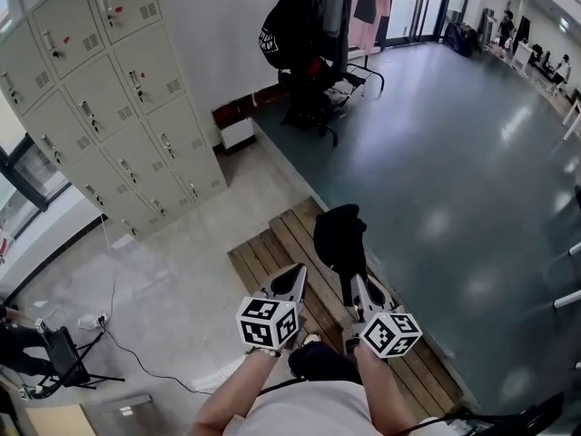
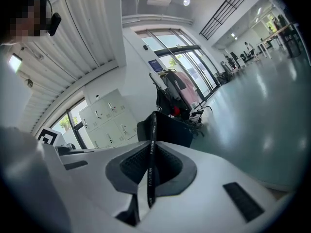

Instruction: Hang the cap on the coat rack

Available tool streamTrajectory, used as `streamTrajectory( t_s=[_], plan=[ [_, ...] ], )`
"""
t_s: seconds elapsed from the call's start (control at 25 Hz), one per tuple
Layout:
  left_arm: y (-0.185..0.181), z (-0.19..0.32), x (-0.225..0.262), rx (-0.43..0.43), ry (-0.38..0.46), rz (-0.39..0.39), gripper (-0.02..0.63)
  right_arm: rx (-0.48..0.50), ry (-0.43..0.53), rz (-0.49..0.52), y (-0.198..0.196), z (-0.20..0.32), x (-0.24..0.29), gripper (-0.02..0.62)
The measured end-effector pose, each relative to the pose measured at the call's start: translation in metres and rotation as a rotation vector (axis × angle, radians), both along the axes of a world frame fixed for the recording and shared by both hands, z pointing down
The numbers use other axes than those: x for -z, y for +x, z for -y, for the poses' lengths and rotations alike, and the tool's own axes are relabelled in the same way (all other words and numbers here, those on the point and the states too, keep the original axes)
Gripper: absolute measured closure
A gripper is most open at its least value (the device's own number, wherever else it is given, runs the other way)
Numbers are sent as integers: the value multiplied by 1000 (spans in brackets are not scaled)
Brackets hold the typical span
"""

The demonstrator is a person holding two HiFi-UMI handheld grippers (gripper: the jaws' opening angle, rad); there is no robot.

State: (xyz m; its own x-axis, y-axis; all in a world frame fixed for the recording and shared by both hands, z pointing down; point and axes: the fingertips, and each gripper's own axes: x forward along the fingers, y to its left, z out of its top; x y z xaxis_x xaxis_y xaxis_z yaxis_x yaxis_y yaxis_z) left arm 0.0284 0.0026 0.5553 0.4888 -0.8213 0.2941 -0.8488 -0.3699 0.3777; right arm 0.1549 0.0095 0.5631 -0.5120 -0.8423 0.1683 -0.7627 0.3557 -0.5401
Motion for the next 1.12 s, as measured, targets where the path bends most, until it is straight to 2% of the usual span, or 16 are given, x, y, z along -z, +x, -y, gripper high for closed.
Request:
streamTrajectory(
  t_s=[0.2, 0.68, 1.12],
  plan=[
    [11, 43, 31, 1, 8, 14, 603, 8, 13, 16, 8, 50, 32, 578],
    [8, 99, 53, 20, 23, 20, 603, 30, 6, 47, 7, 100, 45, 578],
    [-25, 205, 60, 21, 49, -4, 603, 12, 25, 39, -19, 200, 50, 578]
  ],
)
